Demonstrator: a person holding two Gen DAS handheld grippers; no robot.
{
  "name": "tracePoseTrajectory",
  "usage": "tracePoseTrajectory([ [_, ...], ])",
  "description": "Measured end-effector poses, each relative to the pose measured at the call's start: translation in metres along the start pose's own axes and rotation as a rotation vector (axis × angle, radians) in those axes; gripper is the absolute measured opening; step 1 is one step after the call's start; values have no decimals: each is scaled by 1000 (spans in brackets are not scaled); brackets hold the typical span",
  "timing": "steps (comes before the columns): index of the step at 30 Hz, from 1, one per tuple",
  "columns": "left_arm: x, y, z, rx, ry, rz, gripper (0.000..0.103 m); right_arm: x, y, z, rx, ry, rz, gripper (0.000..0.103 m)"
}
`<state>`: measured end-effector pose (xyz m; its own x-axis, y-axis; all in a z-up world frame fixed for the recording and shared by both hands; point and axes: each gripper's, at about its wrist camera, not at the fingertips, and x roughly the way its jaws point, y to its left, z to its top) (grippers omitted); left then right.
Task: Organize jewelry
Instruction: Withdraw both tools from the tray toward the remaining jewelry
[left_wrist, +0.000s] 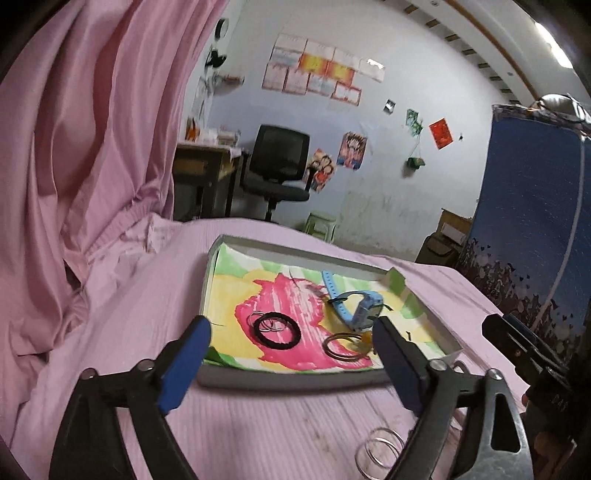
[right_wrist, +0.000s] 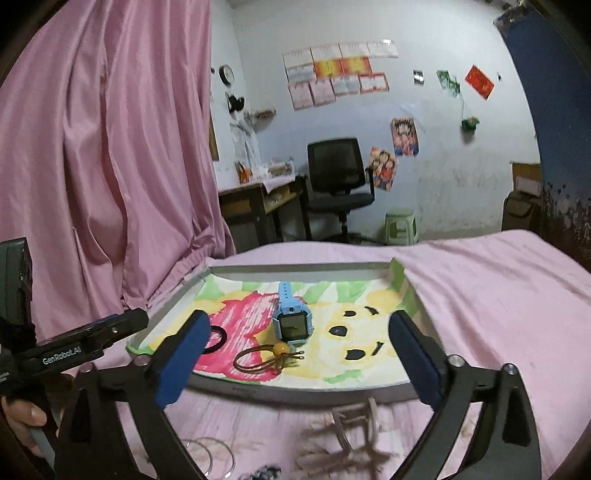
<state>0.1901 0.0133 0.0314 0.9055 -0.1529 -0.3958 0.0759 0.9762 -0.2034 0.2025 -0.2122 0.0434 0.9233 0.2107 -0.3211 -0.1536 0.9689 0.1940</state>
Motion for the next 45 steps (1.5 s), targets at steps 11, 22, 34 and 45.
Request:
tracePoseTrajectory([
  [11,-40,-14,-25,77,-63,-13,101,-51,-4,-14,-45,-43,-27,102],
  [22,-61,-19,-49,119,-46,-23,102,-77,-8,-34,-83,-5,-33,102],
  [34,-49,-18,-65,127,95,-57,102,-76,-18,-51,-81,107,-39,102],
  [45,-28,-24,-70,143,235,-91,100,-54,-25,-64,-36,230,-28,102],
])
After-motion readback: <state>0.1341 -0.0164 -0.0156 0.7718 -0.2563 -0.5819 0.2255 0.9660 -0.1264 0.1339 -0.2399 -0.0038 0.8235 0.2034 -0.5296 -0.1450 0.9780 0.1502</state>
